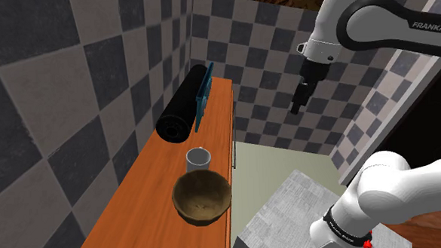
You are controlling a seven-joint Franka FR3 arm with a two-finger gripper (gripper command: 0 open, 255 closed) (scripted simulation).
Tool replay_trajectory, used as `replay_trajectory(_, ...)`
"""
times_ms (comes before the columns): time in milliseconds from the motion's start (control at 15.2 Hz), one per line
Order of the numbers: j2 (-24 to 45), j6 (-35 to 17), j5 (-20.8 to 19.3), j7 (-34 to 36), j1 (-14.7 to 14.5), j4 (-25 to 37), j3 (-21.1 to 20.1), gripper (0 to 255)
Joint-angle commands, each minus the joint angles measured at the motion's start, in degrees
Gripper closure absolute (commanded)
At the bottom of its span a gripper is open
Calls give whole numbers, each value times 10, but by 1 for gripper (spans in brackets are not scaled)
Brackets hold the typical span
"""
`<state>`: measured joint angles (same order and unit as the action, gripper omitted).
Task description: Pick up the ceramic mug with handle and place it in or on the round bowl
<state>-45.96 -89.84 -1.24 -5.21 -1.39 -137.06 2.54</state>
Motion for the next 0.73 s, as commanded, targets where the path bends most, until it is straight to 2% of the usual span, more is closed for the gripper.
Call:
replay_trajectory(0, 0, 0, 0, 0, 0, 0, 0, 0)
replay_trajectory(660, 120, -132, 49, 102, -39, -9, -102, 0)
